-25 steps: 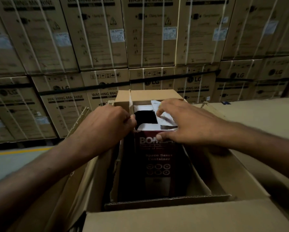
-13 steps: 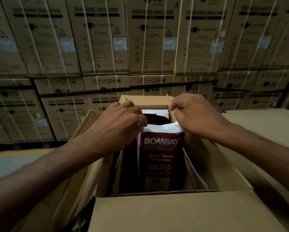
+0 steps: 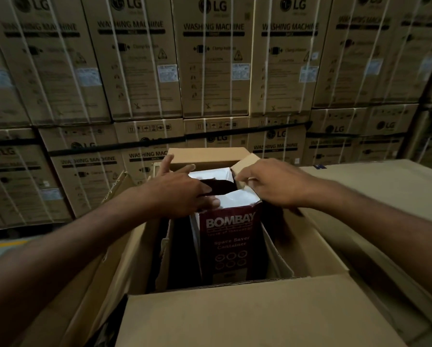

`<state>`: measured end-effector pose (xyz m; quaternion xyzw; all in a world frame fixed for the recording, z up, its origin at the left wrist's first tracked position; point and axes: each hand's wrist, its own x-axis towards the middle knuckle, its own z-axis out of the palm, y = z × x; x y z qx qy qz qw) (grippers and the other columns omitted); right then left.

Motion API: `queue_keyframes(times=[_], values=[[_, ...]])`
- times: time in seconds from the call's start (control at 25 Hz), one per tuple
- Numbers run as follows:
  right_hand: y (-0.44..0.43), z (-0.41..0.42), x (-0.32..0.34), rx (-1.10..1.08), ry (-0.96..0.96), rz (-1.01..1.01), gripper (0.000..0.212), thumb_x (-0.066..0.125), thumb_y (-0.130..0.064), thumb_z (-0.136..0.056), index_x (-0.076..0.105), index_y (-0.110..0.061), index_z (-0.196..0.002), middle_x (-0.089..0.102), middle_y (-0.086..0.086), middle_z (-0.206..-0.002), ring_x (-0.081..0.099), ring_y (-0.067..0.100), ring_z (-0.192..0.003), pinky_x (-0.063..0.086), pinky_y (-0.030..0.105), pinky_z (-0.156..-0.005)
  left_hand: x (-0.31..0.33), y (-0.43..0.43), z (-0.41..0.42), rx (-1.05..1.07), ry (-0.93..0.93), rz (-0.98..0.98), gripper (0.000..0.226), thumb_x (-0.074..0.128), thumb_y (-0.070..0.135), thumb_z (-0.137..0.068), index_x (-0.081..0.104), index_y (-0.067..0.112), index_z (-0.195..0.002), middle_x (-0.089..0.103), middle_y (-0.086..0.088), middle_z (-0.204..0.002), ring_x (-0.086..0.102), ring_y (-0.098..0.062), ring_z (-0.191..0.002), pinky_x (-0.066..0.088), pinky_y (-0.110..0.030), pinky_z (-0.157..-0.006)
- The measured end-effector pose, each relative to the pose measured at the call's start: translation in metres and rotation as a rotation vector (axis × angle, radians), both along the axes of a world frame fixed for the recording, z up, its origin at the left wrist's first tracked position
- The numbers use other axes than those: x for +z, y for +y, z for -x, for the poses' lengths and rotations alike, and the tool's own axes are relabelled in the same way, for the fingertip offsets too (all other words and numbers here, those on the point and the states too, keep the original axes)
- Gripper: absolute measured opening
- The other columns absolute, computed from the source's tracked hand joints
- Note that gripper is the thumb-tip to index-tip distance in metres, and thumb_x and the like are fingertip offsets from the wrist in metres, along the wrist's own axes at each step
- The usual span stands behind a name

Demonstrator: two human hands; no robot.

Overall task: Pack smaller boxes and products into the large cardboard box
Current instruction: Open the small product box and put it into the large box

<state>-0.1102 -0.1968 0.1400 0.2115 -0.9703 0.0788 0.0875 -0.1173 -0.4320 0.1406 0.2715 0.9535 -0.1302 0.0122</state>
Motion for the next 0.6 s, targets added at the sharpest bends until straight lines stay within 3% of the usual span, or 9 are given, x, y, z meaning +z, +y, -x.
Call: queue_keyframes(times=[0.08, 0.16, 0.2, 0.28, 0.36, 0.44, 0.52, 0.6], values=[[-0.010, 0.008, -0.004, 0.077, -0.120, -0.029, 0.035, 0.047, -0.025, -0.107, 0.064, -0.028, -0.138, 0.063, -0.009, -0.139, 0.056, 0.013, -0.128, 0.046, 0.037, -0.104, 0.003, -0.003, 0.007, 0.012, -0.157, -0.054, 0.077, 0.012, 0.085, -0.085, 0.059, 0.046, -0.132, 0.063, 0.018, -0.135, 0.030, -0.018, -0.152, -0.010, -0.073, -0.115], [-0.014, 0.013, -0.008, 0.103, -0.141, -0.008, 0.032, 0.047, -0.033, -0.108, 0.067, -0.027, -0.132, 0.067, -0.006, -0.133, 0.059, 0.013, -0.122, 0.049, 0.041, -0.102, 0.006, -0.010, 0.007, 0.011, -0.218, -0.217, 0.087, 0.023, 0.097, -0.074, 0.064, 0.042, -0.126, 0.069, 0.020, -0.117, 0.054, -0.007, -0.125, 0.017, -0.068, -0.116], [-0.013, 0.014, -0.008, 0.102, -0.131, 0.044, 0.030, 0.048, -0.036, -0.108, 0.071, -0.027, -0.123, 0.070, -0.005, -0.123, 0.062, 0.015, -0.114, 0.052, 0.042, -0.097, 0.009, -0.013, 0.003, 0.008, -0.207, -0.327, 0.081, 0.041, 0.094, -0.074, 0.064, 0.039, -0.129, 0.069, 0.019, -0.115, 0.058, -0.004, -0.116, 0.030, -0.062, -0.113], [-0.008, 0.007, 0.001, 0.110, -0.171, 0.240, 0.038, 0.048, -0.045, -0.106, 0.073, -0.017, -0.105, 0.071, 0.000, -0.106, 0.066, 0.017, -0.100, 0.056, 0.041, -0.088, 0.016, -0.018, -0.004, -0.058, -0.145, -0.576, 0.058, 0.073, 0.064, -0.079, 0.066, 0.034, -0.127, 0.067, 0.016, -0.118, 0.059, 0.000, -0.112, 0.048, -0.045, -0.105], [0.001, -0.004, 0.015, 0.172, -0.343, 0.453, 0.060, 0.041, -0.054, -0.103, 0.073, -0.003, -0.098, 0.073, 0.008, -0.102, 0.069, 0.021, -0.097, 0.055, 0.039, -0.088, 0.024, -0.026, -0.014, -0.204, -0.120, -0.754, 0.031, 0.082, 0.031, -0.082, 0.070, 0.028, -0.110, 0.070, 0.014, -0.109, 0.063, 0.000, -0.108, 0.052, -0.022, -0.097], [0.012, -0.015, 0.022, 0.233, -0.497, 0.523, 0.072, 0.030, -0.056, -0.103, 0.077, -0.001, -0.097, 0.078, 0.004, -0.101, 0.071, 0.017, -0.101, 0.046, 0.036, -0.097, 0.030, -0.033, -0.027, -0.313, -0.232, -0.734, 0.022, 0.079, 0.016, -0.085, 0.070, 0.023, -0.104, 0.071, 0.013, -0.105, 0.065, -0.004, -0.107, 0.048, -0.011, -0.095], [0.020, -0.019, 0.020, 0.266, -0.554, 0.472, 0.063, 0.039, -0.052, -0.101, 0.078, -0.003, -0.098, 0.078, 0.001, -0.100, 0.071, 0.014, -0.103, 0.043, 0.036, -0.102, 0.029, -0.036, -0.039, -0.321, -0.436, -0.591, 0.018, 0.072, 0.023, -0.091, 0.071, 0.022, -0.109, 0.070, 0.014, -0.113, 0.064, -0.002, -0.114, 0.048, -0.016, -0.099], [0.020, -0.018, 0.011, 0.282, -0.515, 0.364, 0.032, 0.065, -0.041, -0.093, 0.078, -0.012, -0.099, 0.077, -0.003, -0.098, 0.071, 0.008, -0.098, 0.050, 0.035, -0.096, 0.019, -0.036, -0.040, -0.285, -0.525, -0.499, 0.028, 0.062, 0.039, -0.095, 0.073, 0.021, -0.113, 0.071, 0.014, -0.117, 0.063, 0.001, -0.116, 0.049, -0.019, -0.100]])
